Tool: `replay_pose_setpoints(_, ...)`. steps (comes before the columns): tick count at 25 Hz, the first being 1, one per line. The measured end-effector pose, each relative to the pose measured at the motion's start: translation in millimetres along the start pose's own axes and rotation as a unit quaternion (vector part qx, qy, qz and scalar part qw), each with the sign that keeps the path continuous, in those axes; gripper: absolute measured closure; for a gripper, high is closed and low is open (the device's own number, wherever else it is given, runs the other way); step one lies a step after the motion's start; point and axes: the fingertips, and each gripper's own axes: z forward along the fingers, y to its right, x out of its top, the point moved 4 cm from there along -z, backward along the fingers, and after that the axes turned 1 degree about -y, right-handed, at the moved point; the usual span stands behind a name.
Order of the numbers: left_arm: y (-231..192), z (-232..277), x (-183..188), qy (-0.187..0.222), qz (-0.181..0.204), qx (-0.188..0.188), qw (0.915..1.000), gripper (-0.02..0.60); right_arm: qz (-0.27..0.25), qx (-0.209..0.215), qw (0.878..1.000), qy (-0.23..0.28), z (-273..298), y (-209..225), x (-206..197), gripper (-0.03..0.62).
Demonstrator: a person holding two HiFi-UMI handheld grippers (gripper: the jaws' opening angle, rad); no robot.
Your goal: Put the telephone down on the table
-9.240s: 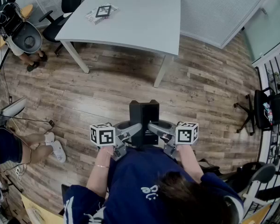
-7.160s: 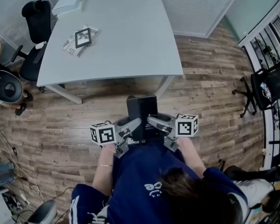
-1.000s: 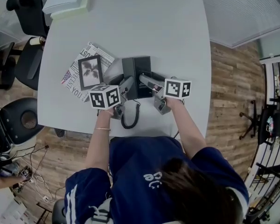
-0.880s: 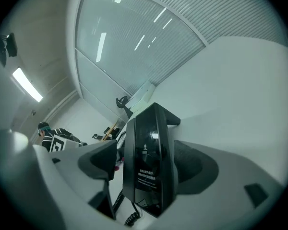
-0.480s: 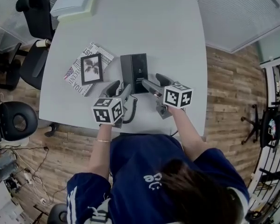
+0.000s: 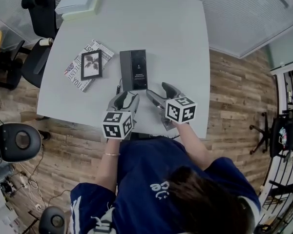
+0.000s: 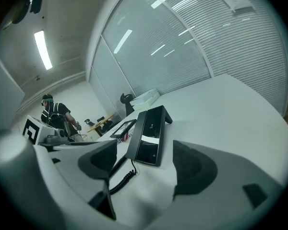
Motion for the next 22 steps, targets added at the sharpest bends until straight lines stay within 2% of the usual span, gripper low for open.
replay_pose_setpoints(4, 19.1, -5.7, -17.5, 0.005, -0.017, -0.003, 0.9998, 0.388, -0.019, -0.005, 1.0, -0.01, -11.9, -1.0, -14.8, 0.226)
replay_pose_setpoints(8, 27.5, -11.8, -35.6, -0.002, -0.004, 0.025, 0.9997, 0.39, -0.025, -0.009, 1.0, -0.015, -23.6, -0.6, -29.6, 0.226)
replay_pose_setpoints(13, 33.4, -17.8, -41.2, 0.007, 0.002, 0.04, 0.9992, 0.39, -0.048, -0.021, 0.998, -0.031, -33.9, 2.1, -42.5, 0.227)
replay_pose_setpoints(18, 31.3, -22.1, -46.8, 0.004, 0.004, 0.072, 0.9974, 0.396, -0.063, -0.012, 0.997, -0.031, -39.2, -2.5, -46.1, 0.23)
replay_pose_setpoints(20, 31.0, -22.9, -49.7, 0.0, 0.001, 0.076, 0.9971, 0.401, -0.074, -0.008, 0.997, -0.035, -39.4, -3.9, -47.6, 0.272)
replay_pose_setpoints(22, 30.2, -24.7, -50.1, 0.002, 0.001, 0.082, 0.9967, 0.437, -0.085, -0.006, 0.996, -0.037, -38.8, -5.4, -48.2, 0.311)
